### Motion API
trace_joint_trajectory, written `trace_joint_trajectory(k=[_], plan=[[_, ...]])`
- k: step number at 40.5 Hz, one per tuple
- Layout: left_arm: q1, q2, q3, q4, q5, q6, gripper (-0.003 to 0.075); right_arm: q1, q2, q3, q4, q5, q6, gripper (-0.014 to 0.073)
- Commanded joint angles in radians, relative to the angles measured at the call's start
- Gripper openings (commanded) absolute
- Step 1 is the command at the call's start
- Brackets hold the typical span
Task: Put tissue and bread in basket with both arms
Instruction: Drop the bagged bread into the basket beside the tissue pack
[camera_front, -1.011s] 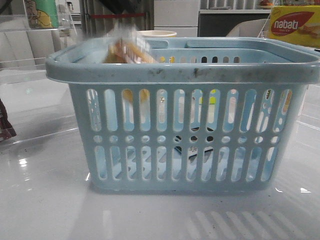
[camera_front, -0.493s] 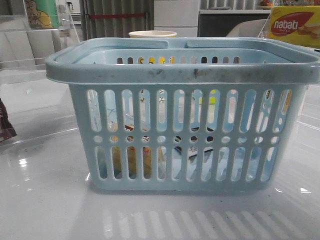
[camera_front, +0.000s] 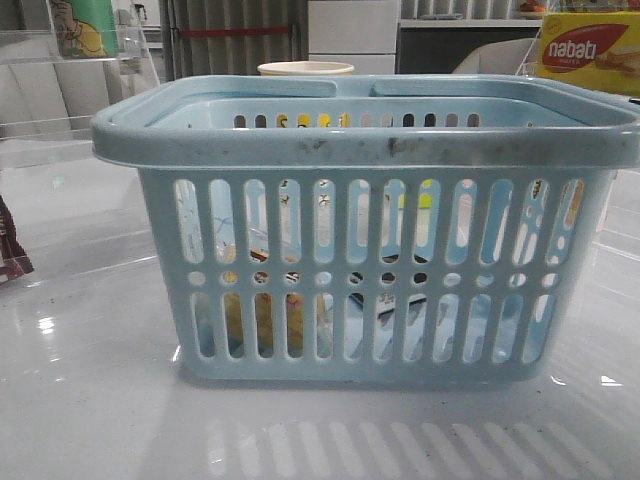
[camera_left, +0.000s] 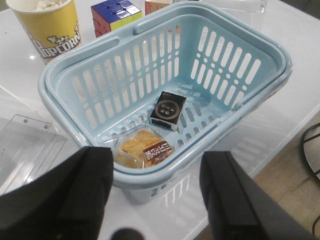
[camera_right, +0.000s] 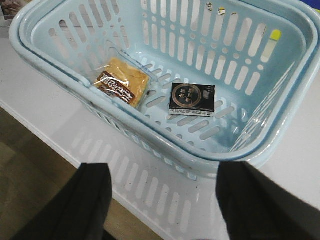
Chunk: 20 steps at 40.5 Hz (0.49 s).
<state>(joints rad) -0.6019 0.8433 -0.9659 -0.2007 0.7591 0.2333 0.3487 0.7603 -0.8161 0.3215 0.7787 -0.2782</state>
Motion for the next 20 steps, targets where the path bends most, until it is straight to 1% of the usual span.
trace_joint_trajectory(k=[1,4,8,10,14,18,20], plan=[[-0.009,-0.074,0.023,-0.001,-0.054,0.003,0.0454,0.001,-0.004,-0.027,0.007,-0.055,-0.012,0.0551],[-0.009,-0.117,0.062,0.020,-0.052,0.003,0.0454,0.001,-0.004,-0.027,0.003,-0.050,-0.012,0.0551],[-0.009,-0.150,0.094,0.054,-0.050,-0.017,0.0454,0.001,-0.004,-0.027,-0.043,-0.050,-0.012,0.0551],[-0.009,-0.156,0.103,0.090,-0.050,-0.063,0.0454,0.001,-0.004,-0.027,-0.068,-0.052,-0.012,0.0551],[-0.009,-0.158,0.103,0.163,-0.037,-0.156,0.0454,0.001,-0.004,-0.027,-0.076,-0.056,-0.012,0.0551],[-0.009,-0.155,0.103,0.165,-0.037,-0.166,0.0454,0.001,-0.004,-0.027,-0.076,-0.057,-0.012,0.0550],[-0.009,-0.153,0.103,0.165,-0.037,-0.166,0.0454,0.001,-0.004,-0.027,-0.076,-0.057,-0.012,0.0534]])
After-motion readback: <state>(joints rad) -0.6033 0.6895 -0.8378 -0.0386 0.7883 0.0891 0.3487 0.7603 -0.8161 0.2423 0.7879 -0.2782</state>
